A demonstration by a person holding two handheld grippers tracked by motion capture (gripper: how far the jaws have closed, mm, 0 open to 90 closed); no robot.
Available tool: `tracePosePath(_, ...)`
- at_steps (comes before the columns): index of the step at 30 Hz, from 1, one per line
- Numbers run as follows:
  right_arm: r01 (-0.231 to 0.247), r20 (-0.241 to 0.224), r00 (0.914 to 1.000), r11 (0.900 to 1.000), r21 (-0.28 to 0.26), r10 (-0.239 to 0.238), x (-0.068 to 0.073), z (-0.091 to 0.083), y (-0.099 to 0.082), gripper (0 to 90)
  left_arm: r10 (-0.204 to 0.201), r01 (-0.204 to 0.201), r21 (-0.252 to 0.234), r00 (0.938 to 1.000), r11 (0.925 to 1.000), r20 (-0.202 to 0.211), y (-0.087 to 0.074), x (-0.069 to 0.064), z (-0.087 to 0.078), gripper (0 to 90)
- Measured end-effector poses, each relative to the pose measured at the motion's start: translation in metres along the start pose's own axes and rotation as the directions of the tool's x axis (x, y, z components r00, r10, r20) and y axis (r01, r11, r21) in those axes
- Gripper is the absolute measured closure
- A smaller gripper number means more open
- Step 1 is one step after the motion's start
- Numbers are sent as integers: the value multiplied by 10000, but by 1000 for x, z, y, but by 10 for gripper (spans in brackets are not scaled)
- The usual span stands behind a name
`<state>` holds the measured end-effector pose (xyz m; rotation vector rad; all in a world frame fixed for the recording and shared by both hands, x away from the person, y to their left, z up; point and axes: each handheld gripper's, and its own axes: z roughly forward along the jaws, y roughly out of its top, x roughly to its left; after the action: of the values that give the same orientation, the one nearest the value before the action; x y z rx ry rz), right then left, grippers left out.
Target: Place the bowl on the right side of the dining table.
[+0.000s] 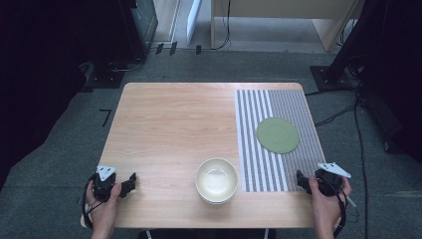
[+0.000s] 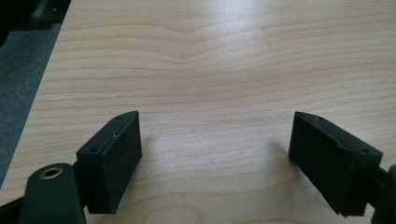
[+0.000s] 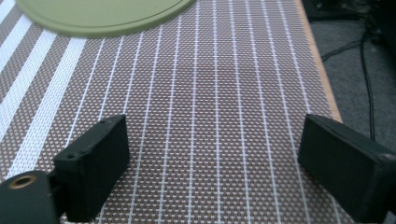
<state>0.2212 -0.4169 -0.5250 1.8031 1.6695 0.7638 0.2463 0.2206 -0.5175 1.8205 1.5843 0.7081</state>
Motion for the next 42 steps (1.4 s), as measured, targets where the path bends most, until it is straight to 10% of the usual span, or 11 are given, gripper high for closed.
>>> tracePosePath(15,-796,-107,9968,9886,-1276,788,-3,-17,9,132,-301,303,-386,9995,9988,55,8,0,-2,152)
tracePosePath(42,-173,-1544,9877,9645,-2635,-244,47,-57,40,130,161,-42,-1695,9975,9855,687,31,-34,-32,152)
